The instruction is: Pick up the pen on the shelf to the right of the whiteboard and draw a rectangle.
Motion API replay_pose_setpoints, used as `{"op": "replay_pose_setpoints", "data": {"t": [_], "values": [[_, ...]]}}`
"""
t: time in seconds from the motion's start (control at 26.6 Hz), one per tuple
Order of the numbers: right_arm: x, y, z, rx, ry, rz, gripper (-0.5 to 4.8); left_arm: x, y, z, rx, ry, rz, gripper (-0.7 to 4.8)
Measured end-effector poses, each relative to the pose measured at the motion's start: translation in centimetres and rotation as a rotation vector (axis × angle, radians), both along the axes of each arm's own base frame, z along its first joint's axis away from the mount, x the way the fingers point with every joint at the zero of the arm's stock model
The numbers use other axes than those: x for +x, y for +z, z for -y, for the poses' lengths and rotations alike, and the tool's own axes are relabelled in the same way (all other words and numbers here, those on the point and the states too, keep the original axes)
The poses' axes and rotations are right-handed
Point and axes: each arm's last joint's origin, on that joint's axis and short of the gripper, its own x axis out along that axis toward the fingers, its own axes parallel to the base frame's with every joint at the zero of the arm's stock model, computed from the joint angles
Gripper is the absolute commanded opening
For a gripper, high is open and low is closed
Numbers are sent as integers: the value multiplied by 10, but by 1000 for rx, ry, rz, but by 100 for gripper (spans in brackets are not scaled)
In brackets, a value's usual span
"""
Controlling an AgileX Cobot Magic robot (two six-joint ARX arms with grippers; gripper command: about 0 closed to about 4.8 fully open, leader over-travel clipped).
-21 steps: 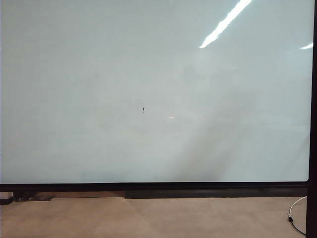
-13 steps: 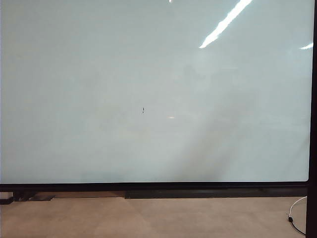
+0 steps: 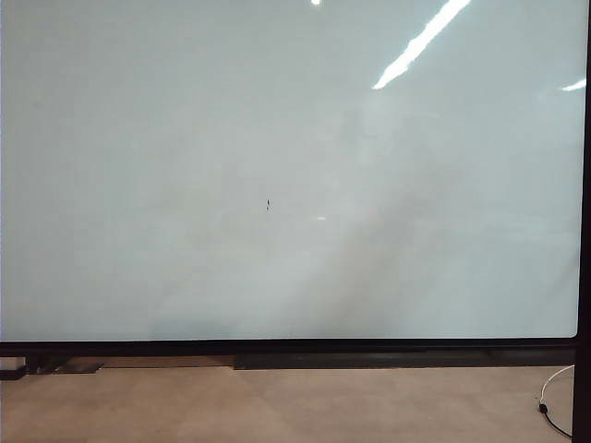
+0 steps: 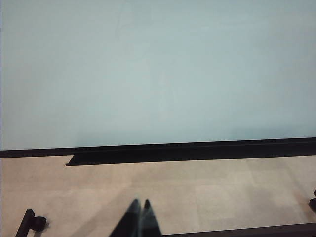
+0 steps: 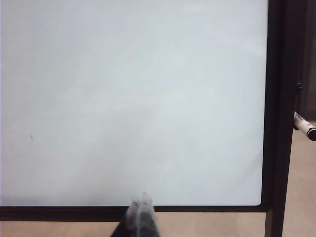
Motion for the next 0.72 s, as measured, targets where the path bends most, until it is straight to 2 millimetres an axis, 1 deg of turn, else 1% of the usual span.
{"op": "replay_pose_setpoints", "data": {"t": [0.04, 0.15, 0.19, 0.23, 0.3, 0.34, 0.41, 0.49, 0.56, 0.6, 0.64, 0.68, 0.72], "values": [[-1, 8, 0, 0, 0, -7, 0, 0, 0, 0, 0, 0, 0, -5], [-2, 44, 1, -1, -10, -23, 92, 0, 0, 0, 0, 0, 0, -5], [-2, 60, 2, -11, -22, -13, 119, 0, 0, 0, 0, 0, 0, -5], [-2, 75, 4, -29, -44, 8, 129, 0, 0, 0, 0, 0, 0, -5], [-2, 96, 8, -75, -87, 45, 141, 0, 0, 0, 0, 0, 0, -5], [6, 108, 14, -117, -109, 42, 160, 0, 0, 0, 0, 0, 0, -5], [17, 107, 22, -127, -91, 8, 173, 0, 0, 0, 0, 0, 0, -5], [29, 97, 31, -103, -46, -62, 174, 0, 0, 0, 0, 0, 0, -5], [40, 90, 42, -78, -8, -106, 188, 0, 0, 0, 0, 0, 0, -5], [46, 86, 49, -64, -2, -127, 220, 0, 0, 0, 0, 0, 0, -5], [54, 80, 61, -42, -15, -154, 233, 0, 0, 0, 0, 0, 0, -5], [56, 79, 65, -37, -27, -156, 270, 0, 0, 0, 0, 0, 0, -5], [63, 78, 75, -42, -53, -138, 287, 0, 0, 0, 0, 0, 0, -5]]}}
